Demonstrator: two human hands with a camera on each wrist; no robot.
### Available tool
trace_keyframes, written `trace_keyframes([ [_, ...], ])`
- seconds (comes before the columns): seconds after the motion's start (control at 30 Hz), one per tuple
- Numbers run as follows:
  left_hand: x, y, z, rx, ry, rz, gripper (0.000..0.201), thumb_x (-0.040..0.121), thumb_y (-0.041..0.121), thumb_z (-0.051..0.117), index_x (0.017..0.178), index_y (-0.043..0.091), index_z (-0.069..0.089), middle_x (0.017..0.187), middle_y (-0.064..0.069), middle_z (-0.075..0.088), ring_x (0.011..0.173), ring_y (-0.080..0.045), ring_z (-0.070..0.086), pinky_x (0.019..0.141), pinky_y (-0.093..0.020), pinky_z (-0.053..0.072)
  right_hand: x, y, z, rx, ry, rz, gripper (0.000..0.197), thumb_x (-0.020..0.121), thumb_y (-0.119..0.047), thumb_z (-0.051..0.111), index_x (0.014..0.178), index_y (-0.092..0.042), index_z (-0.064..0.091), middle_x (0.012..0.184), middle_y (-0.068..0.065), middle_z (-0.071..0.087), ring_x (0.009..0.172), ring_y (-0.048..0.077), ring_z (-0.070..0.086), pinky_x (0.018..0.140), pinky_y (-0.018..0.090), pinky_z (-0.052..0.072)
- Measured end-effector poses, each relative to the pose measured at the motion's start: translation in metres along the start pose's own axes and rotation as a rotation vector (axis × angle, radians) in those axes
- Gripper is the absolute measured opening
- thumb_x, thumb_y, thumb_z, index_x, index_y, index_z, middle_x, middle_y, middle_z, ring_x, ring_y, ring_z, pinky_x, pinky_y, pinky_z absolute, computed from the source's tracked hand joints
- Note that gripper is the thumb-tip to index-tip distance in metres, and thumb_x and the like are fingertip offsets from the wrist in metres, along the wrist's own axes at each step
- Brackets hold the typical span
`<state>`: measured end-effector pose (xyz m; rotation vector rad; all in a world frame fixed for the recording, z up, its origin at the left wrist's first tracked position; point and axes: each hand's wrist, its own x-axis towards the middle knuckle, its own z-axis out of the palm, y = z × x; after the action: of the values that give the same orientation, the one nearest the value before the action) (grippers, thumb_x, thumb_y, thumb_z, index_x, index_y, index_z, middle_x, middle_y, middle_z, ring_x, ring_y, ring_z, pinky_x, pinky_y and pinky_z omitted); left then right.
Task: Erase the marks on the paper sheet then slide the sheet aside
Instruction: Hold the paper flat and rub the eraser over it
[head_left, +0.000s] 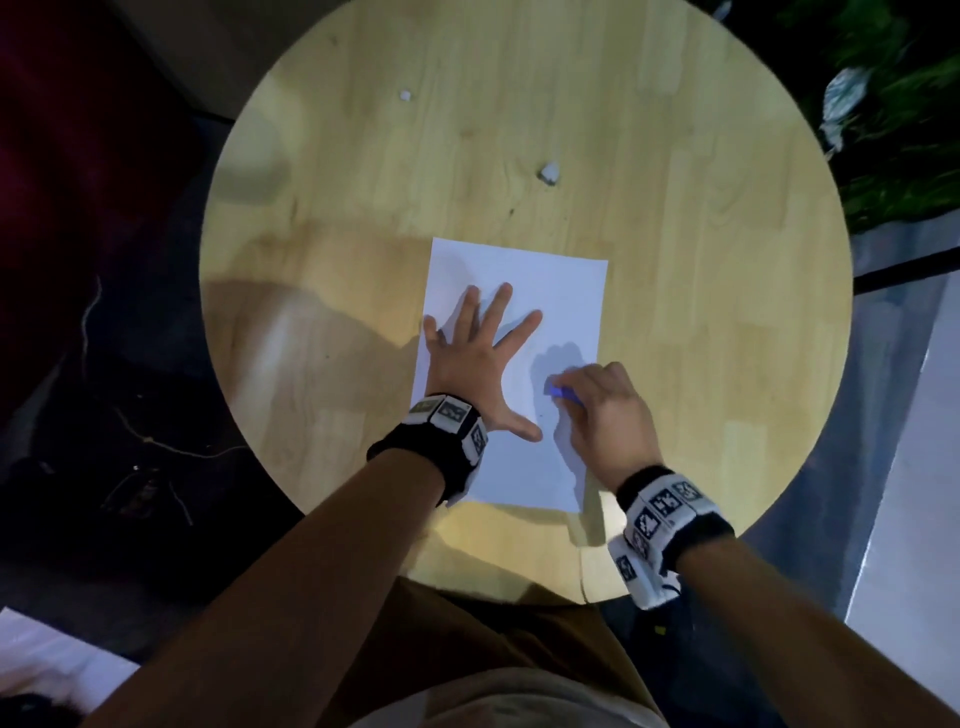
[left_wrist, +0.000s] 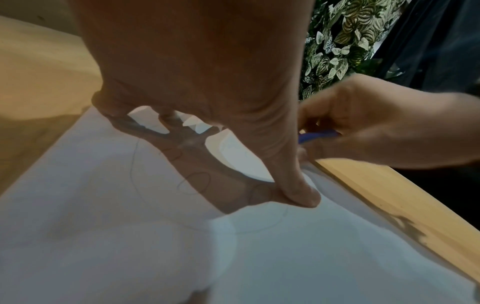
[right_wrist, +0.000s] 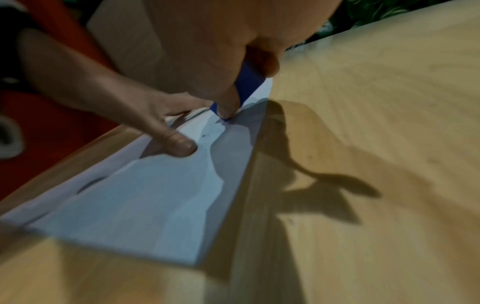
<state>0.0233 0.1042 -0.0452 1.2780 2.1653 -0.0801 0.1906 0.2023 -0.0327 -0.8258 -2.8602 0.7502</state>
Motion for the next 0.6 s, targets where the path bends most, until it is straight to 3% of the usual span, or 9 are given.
trace_keyframes([
  [0.07,0.0,-0.001,-0.001,-0.017,0.019,-0.045,0.144,0.044,0.092,0.069,0.156,0.048,-0.011,0.163,0.007,-0.032,0.15,-0.037,-0.027,0.111,-0.075,0.004,-0.008,0.003,-0.002,-0.009,-0.024,-0.044,0.018,0.083,-0.003,0.066,0.097,-0.014,0.068,0.094,0.0,0.066,0.082,0.022,0.049,0.062,0.033,0.047],
  [0.2,0.003,-0.007,-0.012,-0.104,0.082,-0.31,0.143,0.049,0.097,0.06,0.157,0.04,-0.014,0.165,0.0,-0.027,0.149,-0.044,-0.022,0.114,-0.073,-0.002,0.034,0.003,-0.008,0.091,0.071,0.023,0.014,0.088,-0.013,0.064,0.101,-0.015,0.068,0.094,-0.001,0.064,0.086,0.02,0.047,0.069,0.025,0.039],
  [0.27,0.003,-0.01,-0.016,-0.115,0.096,-0.363,0.137,0.054,0.098,0.055,0.159,0.036,-0.009,0.167,-0.005,-0.019,0.15,-0.047,-0.015,0.115,-0.071,0.0,0.057,0.0,-0.005,0.116,-0.002,-0.017,0.014,0.089,-0.016,0.063,0.102,-0.017,0.068,0.093,0.0,0.063,0.088,0.02,0.046,0.071,0.025,0.04],
  [0.33,0.0,-0.018,-0.016,-0.093,0.214,-0.31,0.129,0.058,0.094,0.056,0.16,0.029,0.012,0.168,-0.011,0.002,0.151,-0.046,0.002,0.115,-0.067,0.008,0.07,-0.001,0.003,0.104,-0.081,-0.021,0.015,0.089,-0.017,0.062,0.102,-0.018,0.069,0.093,-0.001,0.064,0.091,0.019,0.046,0.071,0.032,0.046],
  [0.4,-0.002,-0.034,-0.008,-0.144,0.346,-0.115,0.12,0.062,0.079,0.07,0.157,0.019,0.03,0.167,-0.011,0.014,0.153,-0.037,0.01,0.115,-0.062,0.019,0.078,0.0,0.007,0.092,-0.079,0.0,0.015,0.089,-0.017,0.061,0.101,-0.018,0.069,0.093,-0.003,0.063,0.092,0.016,0.044,0.07,0.033,0.046],
  [0.47,-0.003,-0.053,-0.004,-0.231,0.258,0.098,0.122,0.063,0.07,0.079,0.16,0.02,0.026,0.169,-0.007,0.003,0.155,-0.028,0.0,0.12,-0.058,0.015,0.086,0.0,0.006,0.094,-0.043,-0.015,0.013,0.088,-0.016,0.062,0.099,-0.017,0.069,0.09,-0.003,0.063,0.09,0.015,0.044,0.069,0.03,0.045],
  [0.5,-0.003,-0.06,-0.004,-0.208,0.173,0.148,0.128,0.06,0.075,0.078,0.161,0.022,0.018,0.169,-0.005,-0.004,0.156,-0.025,-0.006,0.122,-0.054,0.009,0.09,-0.001,0.005,0.089,-0.023,-0.024,0.013,0.088,-0.015,0.063,0.098,-0.017,0.069,0.09,-0.003,0.063,0.09,0.016,0.045,0.069,0.029,0.045],
  [0.6,-0.004,-0.067,-0.001,-0.101,0.096,0.154,0.14,0.053,0.09,0.067,0.162,0.029,0.003,0.168,0.0,-0.016,0.155,-0.02,-0.013,0.123,-0.047,0.0,0.086,-0.005,0.009,0.086,0.003,-0.02,0.012,0.087,-0.013,0.063,0.097,-0.014,0.069,0.089,0.0,0.064,0.09,0.02,0.049,0.067,0.032,0.047],
])
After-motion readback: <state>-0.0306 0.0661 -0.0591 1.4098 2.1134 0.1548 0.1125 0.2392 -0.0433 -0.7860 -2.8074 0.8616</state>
